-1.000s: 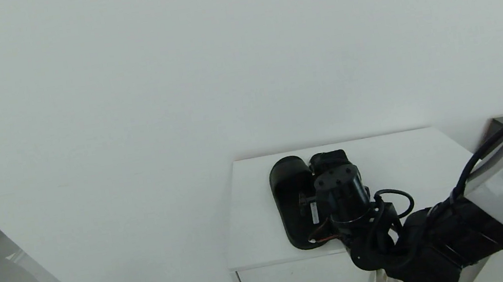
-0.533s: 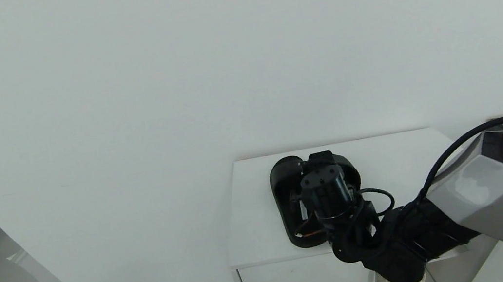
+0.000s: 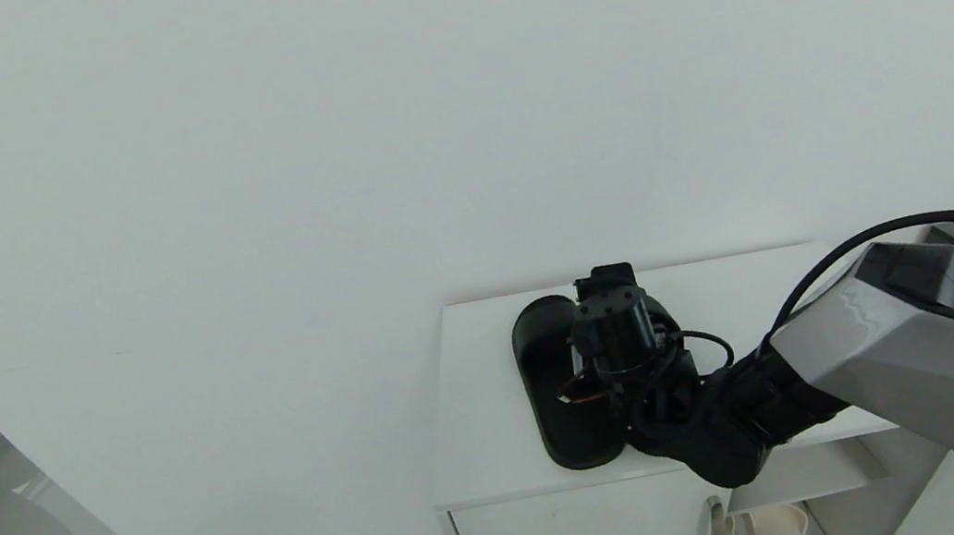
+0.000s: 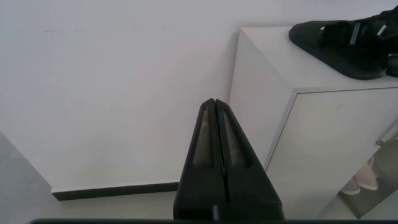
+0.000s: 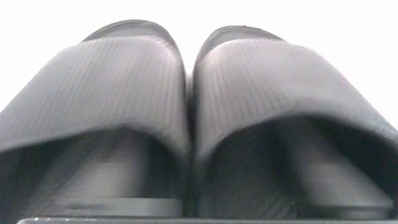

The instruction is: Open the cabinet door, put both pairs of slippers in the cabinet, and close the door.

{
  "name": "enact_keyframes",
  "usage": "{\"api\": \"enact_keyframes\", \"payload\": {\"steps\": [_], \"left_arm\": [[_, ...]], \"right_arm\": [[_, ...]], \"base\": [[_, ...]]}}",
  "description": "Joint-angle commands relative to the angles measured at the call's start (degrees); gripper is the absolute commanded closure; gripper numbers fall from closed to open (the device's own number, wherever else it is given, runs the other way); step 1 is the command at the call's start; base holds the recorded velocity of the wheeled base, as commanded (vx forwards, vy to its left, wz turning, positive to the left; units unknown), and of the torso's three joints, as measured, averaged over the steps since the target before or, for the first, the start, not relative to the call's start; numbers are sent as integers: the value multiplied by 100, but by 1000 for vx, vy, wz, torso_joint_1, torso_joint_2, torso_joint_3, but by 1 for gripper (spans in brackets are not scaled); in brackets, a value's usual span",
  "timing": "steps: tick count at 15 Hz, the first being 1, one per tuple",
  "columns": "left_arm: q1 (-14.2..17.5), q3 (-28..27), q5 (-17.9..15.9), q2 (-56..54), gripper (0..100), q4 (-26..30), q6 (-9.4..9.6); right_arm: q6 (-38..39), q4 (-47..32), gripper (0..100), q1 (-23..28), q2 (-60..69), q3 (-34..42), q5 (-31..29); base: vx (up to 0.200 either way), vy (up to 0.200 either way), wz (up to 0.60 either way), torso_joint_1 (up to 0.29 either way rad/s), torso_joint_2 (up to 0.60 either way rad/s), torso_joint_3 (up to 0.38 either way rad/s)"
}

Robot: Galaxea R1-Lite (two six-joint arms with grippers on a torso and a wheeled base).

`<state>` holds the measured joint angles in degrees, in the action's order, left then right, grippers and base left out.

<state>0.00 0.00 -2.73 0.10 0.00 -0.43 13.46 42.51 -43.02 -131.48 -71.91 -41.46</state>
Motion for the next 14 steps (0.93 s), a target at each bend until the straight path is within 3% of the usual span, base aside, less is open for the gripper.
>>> {"api": "enact_keyframes", "payload": {"steps": [1,4,8,10,14], "left_arm": [[0,0,1,-1,100,0,-1],[0,0,1,-1,100,0,-1],[0,0,1,-1,100,0,-1],[0,0,1,-1,100,0,51],[0,0,1,-1,100,0,25]], "right_arm": [[-19,3,100,4,8,2,-2],[-10,12,100,-92,377,283,50],[-36,284,100,-400,1898,1821,1518],[-186,372,100,-488,2741,2893,2573],[-502,908,100,-664,3040,3640,3083]], "base": [[0,0,0,0,0,0],[0,0,0,0,0,0],[0,0,0,0,0,0],[0,0,0,0,0,0],[0,0,0,0,0,0]]}}
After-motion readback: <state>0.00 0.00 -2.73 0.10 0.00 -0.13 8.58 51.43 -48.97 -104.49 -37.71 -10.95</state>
